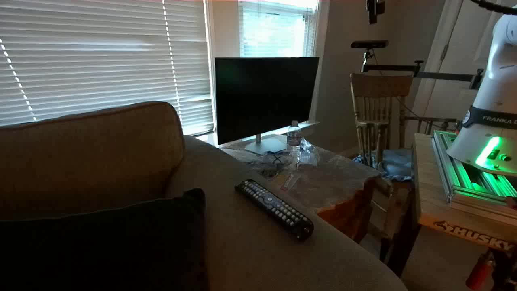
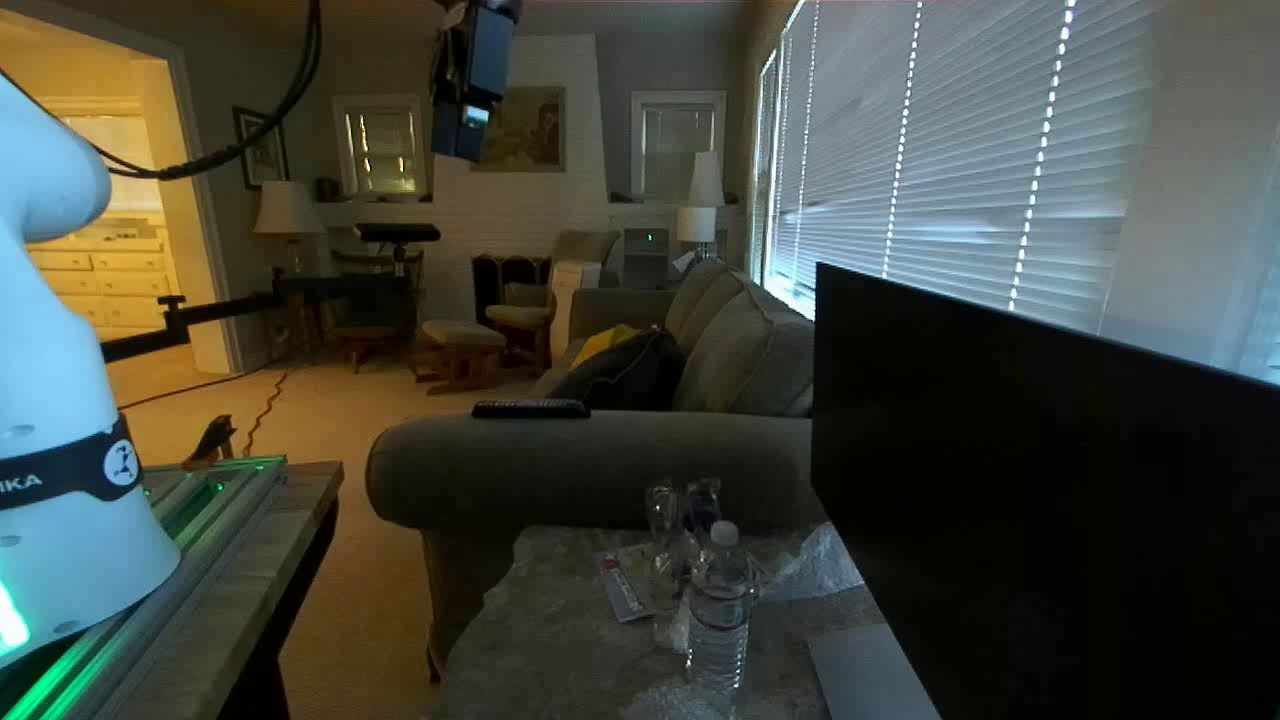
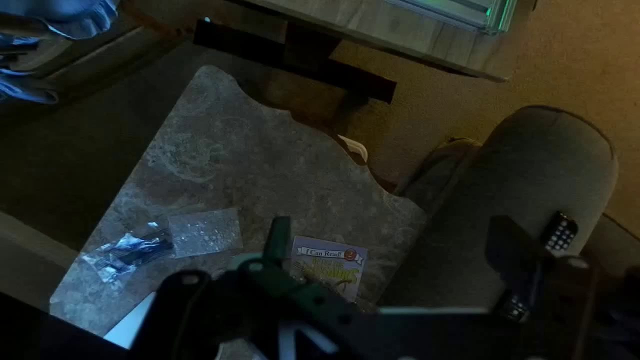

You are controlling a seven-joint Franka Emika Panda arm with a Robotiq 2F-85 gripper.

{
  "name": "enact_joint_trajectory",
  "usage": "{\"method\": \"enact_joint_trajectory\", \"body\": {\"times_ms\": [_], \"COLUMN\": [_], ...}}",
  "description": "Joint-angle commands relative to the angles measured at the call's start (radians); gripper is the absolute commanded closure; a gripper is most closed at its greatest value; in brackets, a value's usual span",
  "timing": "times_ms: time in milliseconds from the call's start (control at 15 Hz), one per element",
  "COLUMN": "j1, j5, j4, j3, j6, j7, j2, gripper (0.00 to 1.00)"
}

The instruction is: Pick up the remote from the sofa and put it on the table

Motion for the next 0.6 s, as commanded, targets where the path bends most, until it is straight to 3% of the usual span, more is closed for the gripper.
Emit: {"method": "enact_joint_trajectory", "body": {"times_ms": [0, 400, 533], "j1": [-0.008, -0.008, 0.003], "j5": [0.003, 0.003, 0.031], "j4": [0.002, 0.002, -0.019], "j3": [0.007, 0.007, 0.034], "j6": [-0.002, -0.002, 0.013], "j7": [-0.003, -0.003, 0.047], "j2": [0.001, 0.001, 0.006], "gripper": [0.00, 0.00, 0.00]}}
